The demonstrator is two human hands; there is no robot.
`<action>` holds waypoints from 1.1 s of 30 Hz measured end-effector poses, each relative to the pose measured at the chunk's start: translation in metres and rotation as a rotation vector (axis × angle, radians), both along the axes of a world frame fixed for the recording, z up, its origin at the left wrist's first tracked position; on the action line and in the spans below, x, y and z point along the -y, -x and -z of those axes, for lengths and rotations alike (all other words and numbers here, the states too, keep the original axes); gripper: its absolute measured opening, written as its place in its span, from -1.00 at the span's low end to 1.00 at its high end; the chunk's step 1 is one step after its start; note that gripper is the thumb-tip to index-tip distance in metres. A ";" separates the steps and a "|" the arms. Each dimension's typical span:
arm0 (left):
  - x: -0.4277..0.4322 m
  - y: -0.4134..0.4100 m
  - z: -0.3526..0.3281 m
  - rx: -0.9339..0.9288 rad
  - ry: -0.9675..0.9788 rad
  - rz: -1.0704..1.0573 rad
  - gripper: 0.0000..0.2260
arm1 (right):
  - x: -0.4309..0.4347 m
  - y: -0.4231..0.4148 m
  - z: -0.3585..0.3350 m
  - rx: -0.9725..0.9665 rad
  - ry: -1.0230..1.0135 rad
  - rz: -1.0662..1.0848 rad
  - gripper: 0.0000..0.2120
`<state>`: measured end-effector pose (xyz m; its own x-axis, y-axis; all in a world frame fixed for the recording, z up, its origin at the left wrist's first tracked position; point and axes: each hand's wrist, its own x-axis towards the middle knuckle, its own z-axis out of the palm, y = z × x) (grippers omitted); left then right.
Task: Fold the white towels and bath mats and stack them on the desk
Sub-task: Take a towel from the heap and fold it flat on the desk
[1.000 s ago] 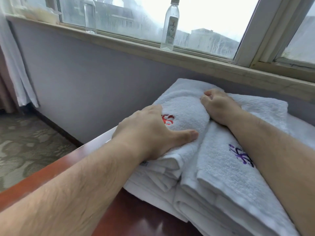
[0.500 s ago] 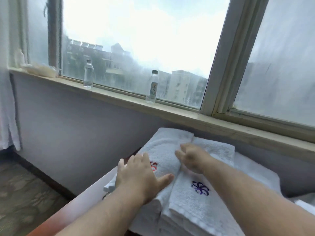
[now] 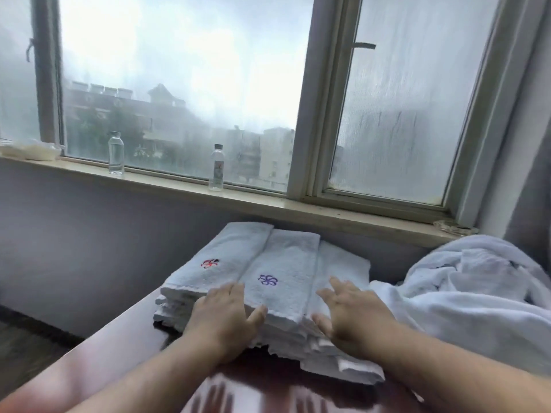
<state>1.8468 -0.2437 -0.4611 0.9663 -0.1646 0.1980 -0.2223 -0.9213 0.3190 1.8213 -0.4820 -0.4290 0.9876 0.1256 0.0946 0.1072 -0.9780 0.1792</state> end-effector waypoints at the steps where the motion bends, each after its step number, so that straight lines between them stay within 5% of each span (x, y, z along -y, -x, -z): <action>1: 0.012 0.009 0.000 0.005 -0.005 0.023 -0.30 | 0.014 0.016 0.003 0.018 0.010 0.009 -0.39; 9: 0.131 0.074 0.028 0.094 -0.025 0.303 -0.35 | 0.141 0.133 0.060 0.056 -0.026 0.218 -0.38; 14: 0.202 0.096 0.063 0.061 0.100 0.443 -0.42 | 0.214 0.164 0.091 0.529 -0.587 0.452 -0.58; 17: 0.245 0.097 0.082 0.003 0.212 0.465 -0.44 | 0.238 0.158 0.107 0.459 -0.819 0.693 -0.67; 22: 0.299 0.088 0.101 0.017 0.342 0.407 -0.52 | 0.251 0.133 0.105 0.425 -0.659 0.692 -0.62; 26: 0.319 0.079 0.098 0.098 0.399 0.415 -0.57 | 0.260 0.143 0.094 0.397 -0.874 0.607 -0.70; 30: 0.325 0.078 0.097 0.125 0.555 0.552 -0.66 | 0.252 0.151 0.095 0.762 -0.774 0.469 -0.81; 33: 0.334 0.078 0.101 0.047 0.541 0.646 -0.64 | 0.264 0.150 0.095 0.907 -0.578 0.684 -0.61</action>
